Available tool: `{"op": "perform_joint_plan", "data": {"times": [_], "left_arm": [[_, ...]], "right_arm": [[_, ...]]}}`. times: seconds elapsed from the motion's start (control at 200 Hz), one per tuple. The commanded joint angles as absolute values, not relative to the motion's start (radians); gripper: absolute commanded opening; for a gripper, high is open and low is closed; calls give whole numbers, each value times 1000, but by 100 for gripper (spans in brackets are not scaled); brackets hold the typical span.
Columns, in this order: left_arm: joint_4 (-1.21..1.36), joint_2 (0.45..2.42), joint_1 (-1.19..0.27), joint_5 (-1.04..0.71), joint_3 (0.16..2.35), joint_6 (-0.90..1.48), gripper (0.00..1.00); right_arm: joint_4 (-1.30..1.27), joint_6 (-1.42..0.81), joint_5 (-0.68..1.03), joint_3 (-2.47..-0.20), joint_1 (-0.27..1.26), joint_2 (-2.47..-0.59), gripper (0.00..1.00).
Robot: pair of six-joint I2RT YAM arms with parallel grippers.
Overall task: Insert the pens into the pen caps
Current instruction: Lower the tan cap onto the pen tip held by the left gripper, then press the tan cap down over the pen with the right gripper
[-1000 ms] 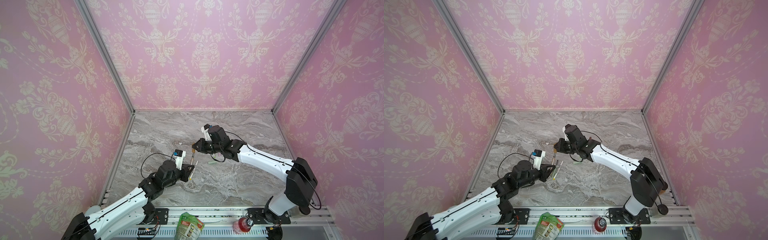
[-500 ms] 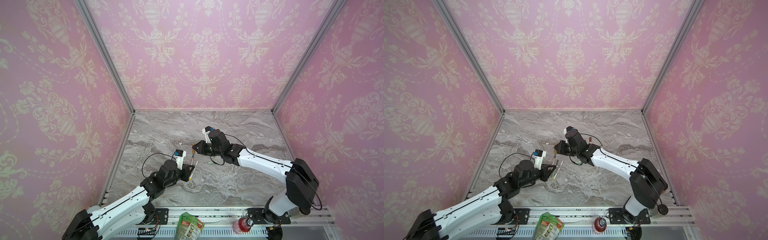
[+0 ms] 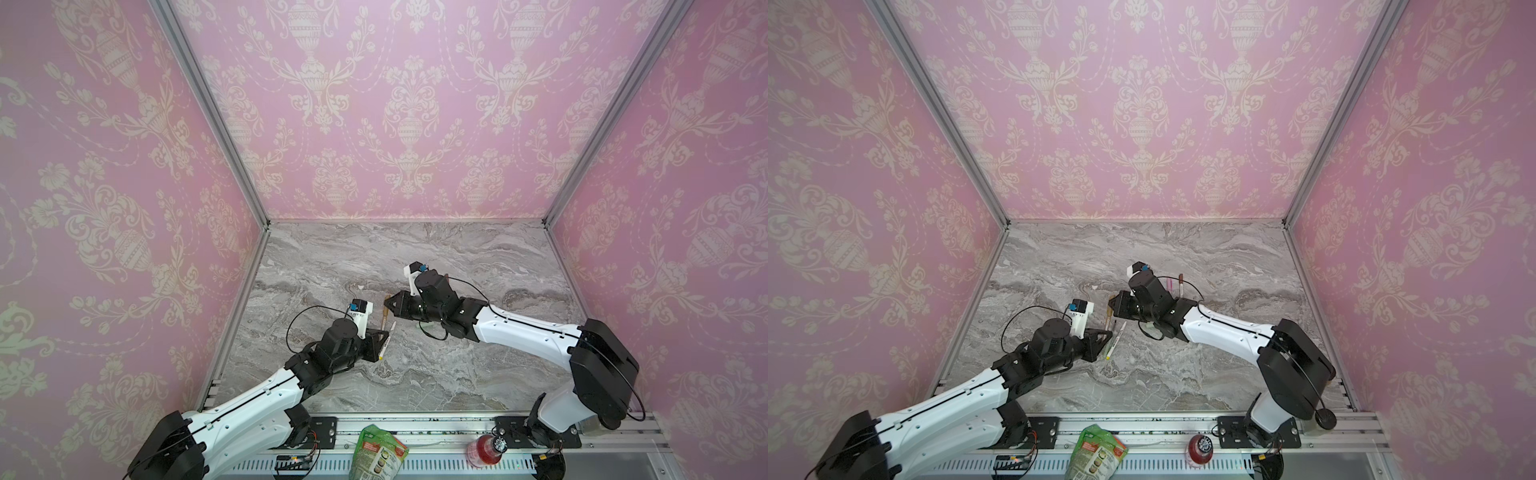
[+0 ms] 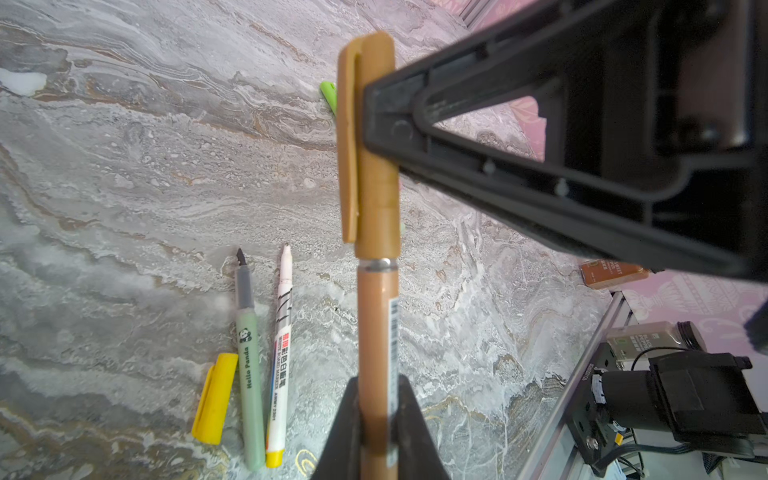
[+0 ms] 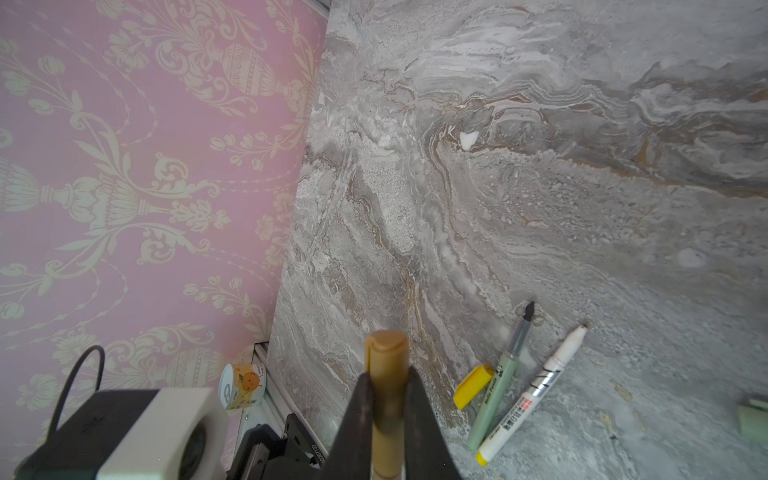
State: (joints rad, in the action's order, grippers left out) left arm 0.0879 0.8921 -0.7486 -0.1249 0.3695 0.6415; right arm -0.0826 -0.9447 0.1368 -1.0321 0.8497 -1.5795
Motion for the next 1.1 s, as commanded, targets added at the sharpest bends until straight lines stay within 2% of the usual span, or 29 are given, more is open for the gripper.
{"op": "perform_joint_plan", "data": {"times": [0.0, 0.34, 0.705, 0.941, 1.096], "left_arm": [[267, 877, -749, -137, 452, 613, 0], [290, 876, -749, -96, 491, 491, 0], [427, 886, -749, 13, 550, 313, 0], [562, 924, -749, 72, 530, 297, 0], [626, 964, -749, 51, 528, 315, 0]], "right_arm": [[-29, -924, 252, -991, 905, -1596, 0], [0, -967, 350, -981, 929, -1671, 0], [-20, -1074, 398, -957, 1046, -1815, 0], [16, -1064, 411, -1003, 1057, -1851, 0], [-55, -1075, 444, -987, 1058, -1853, 0]]}}
